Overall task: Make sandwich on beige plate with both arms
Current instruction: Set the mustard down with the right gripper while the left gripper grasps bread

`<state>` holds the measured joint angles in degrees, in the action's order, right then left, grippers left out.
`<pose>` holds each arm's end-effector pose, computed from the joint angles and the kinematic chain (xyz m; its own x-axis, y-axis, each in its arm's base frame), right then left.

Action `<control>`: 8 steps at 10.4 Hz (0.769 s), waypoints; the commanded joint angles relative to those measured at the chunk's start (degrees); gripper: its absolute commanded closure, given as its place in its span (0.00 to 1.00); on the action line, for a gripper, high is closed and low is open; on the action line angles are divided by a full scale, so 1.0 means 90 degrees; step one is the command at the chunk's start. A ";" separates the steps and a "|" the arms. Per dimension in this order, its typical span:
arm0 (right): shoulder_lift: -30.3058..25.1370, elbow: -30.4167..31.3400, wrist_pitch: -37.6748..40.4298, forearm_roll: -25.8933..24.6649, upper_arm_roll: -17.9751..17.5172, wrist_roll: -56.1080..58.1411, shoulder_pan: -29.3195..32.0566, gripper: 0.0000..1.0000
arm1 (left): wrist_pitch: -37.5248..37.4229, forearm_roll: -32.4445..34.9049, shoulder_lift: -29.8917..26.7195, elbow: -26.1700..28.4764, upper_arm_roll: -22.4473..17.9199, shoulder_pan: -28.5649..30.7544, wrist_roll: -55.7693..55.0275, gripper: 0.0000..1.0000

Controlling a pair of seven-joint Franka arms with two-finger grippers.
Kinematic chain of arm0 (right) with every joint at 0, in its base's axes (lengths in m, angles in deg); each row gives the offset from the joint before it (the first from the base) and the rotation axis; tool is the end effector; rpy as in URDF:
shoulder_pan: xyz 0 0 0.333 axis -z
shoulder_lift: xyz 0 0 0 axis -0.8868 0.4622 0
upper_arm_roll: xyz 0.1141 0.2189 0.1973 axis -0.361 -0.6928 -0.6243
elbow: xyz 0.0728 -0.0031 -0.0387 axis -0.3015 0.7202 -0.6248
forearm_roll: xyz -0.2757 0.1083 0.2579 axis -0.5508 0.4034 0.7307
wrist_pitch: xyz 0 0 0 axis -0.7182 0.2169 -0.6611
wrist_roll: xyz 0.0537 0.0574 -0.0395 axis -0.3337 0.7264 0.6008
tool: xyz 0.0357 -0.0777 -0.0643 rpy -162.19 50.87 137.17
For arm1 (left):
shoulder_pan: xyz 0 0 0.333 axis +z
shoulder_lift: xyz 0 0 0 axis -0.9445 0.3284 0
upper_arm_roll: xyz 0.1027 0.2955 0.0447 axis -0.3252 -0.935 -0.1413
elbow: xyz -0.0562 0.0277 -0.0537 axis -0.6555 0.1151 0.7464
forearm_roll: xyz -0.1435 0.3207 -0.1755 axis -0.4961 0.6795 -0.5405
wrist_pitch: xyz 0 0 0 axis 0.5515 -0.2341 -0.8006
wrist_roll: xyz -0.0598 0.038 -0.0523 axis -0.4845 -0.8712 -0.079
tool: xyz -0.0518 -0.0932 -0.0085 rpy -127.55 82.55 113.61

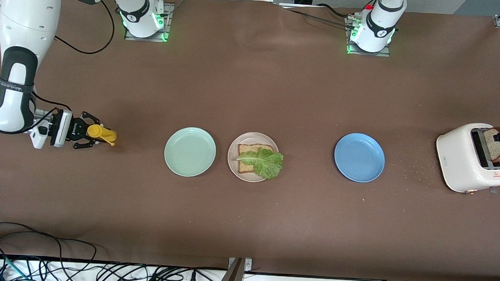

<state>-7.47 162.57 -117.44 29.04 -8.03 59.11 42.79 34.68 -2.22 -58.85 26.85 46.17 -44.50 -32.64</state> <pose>0.5743 -0.1431 0.1835 0.3275 0.6895 0.6460 0.9431 -0.1968 -0.2680 0.5640 0.3213 0.3752 0.9587 0.2016 -0.2004 0.1881 -0.9785 -0.0848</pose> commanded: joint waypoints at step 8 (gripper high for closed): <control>0.0083 -0.0779 0.0096 -0.0642 -0.0019 -0.0188 0.1258 0.00 | -0.0163 0.0090 -0.0127 -0.0202 0.0131 0.0063 0.0057 1.00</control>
<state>-7.40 159.75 -117.51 25.94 -7.87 59.00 51.88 35.03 -2.22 -58.98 26.71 46.41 -44.48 -32.59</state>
